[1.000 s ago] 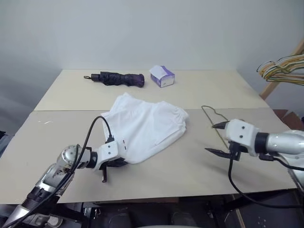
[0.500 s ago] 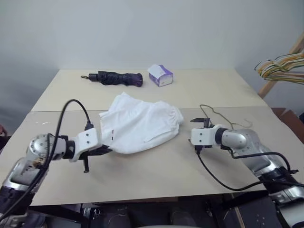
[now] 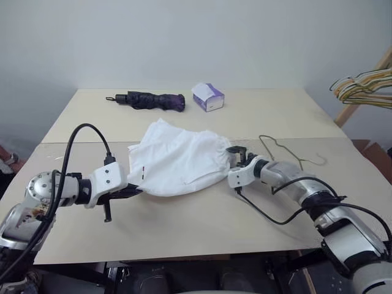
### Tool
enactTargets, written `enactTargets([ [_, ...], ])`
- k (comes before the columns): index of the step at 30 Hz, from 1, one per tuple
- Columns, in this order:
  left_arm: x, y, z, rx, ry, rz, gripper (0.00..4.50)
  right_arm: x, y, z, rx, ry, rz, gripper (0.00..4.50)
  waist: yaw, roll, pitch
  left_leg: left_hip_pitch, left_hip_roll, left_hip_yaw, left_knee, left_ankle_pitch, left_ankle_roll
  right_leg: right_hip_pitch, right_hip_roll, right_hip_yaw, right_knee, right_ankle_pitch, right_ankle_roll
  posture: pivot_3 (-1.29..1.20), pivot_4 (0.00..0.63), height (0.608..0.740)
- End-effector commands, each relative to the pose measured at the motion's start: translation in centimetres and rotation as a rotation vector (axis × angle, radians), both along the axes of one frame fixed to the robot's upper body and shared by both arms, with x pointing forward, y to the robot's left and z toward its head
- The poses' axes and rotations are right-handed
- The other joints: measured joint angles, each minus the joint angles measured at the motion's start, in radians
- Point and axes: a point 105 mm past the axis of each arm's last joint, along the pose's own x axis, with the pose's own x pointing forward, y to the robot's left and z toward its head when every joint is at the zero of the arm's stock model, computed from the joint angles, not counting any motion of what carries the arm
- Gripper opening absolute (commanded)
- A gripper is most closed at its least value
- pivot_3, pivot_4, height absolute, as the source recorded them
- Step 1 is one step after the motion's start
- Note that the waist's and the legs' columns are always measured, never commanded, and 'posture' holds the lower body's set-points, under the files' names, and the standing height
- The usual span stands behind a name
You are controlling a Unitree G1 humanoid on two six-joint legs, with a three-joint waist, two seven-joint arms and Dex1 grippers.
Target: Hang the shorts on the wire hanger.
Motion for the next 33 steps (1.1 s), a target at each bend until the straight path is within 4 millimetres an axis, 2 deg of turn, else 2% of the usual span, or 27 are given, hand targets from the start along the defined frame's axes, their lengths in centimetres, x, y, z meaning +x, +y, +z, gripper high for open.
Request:
enactTargets([
  [1, 0.0, -0.2, 0.9, -0.007, -0.039, -0.006, 0.0, 0.7, 0.6, 1.4, 0.004, -0.058, 0.026, 2.91, 0.0, 0.0, 0.0, 0.0, 0.0, 0.0, 0.0, 0.0, 0.0, 0.0, 0.0, 0.0, 0.0, 0.0, 0.0, 0.06, 0.0, 0.74],
  [9, 0.3, 0.1, 0.6, 0.021, -0.05, 0.004, 0.0, 0.7, 0.3, 2.0, 0.011, -0.075, 0.03, 0.09, 0.0, 0.0, 0.0, 0.0, 0.0, 0.0, 0.0, 0.0, 0.0, 0.0, 0.0, 0.0, 0.0, 0.0, 0.0, 0.05, 0.0, 0.74],
  [12, 0.4, 0.1, 0.9, 0.015, -0.054, 0.0, 0.0, 0.5, 0.1, 2.7, 0.009, -0.082, 0.042, 0.04, 0.0, 0.0, 0.0, 0.0, 0.0, 0.0, 0.0, 0.0, 0.0, 0.0, 0.0, 0.0, 0.0, 0.0, 0.0, 0.05, 0.0, 0.74],
  [14, -0.1, 0.1, 1.4, 0.018, -0.04, -0.028, 0.0, -0.5, -0.4, 3.6, 0.002, -0.069, 0.046, 0.04, 0.003, 0.0, 0.0, 0.0, 0.0, 0.0, 0.0, 0.0, 0.0, 0.0, 0.0, 0.0, 0.001, 0.0, 0.0, 0.05, 0.0, 0.74],
  [19, -2.6, 0.8, 2.2, 0.032, 0.04, -0.103, 0.0, -5.0, -1.4, 4.3, -0.062, 0.071, 0.108, 0.04, 0.005, 0.0, 0.0, 0.0, 0.0, 0.0, -0.001, -0.003, 0.004, 0.0, 0.0, 0.0, 0.0, -0.001, 0.001, 0.04, 0.0, 0.74],
  [24, -5.7, 2.3, 1.8, 0.11, 0.149, -0.152, 0.0, -10.7, -2.9, 3.7, -0.129, 0.341, 0.117, 0.04, 0.003, 0.001, 0.0, 0.002, 0.001, 0.0, -0.001, -0.005, 0.007, 0.001, 0.0, 0.0, 0.001, -0.002, -0.001, 0.03, 0.0, 0.74],
  [29, -7.6, 2.5, 1.6, 0.125, 0.224, -0.199, 0.0, -14.4, -2.1, 4.3, -0.066, 0.548, 0.145, 0.04, 0.001, 0.0, 0.0, 0.01, 0.002, 0.0, -0.001, -0.01, 0.0, 0.002, 0.0, -0.001, 0.0, -0.007, -0.007, 0.03, 0.0, 0.74],
  [33, -8.7, 2.0, 1.2, 0.124, 0.27, -0.244, 0.0, -15.6, -1.7, 4.0, -0.057, 0.656, 0.152, 0.04, 0.005, 0.0, 0.0, 0.009, 0.002, 0.0, -0.001, -0.01, 0.0, 0.002, -0.001, -0.002, 0.0, -0.007, -0.008, 0.03, 0.0, 0.74],
])
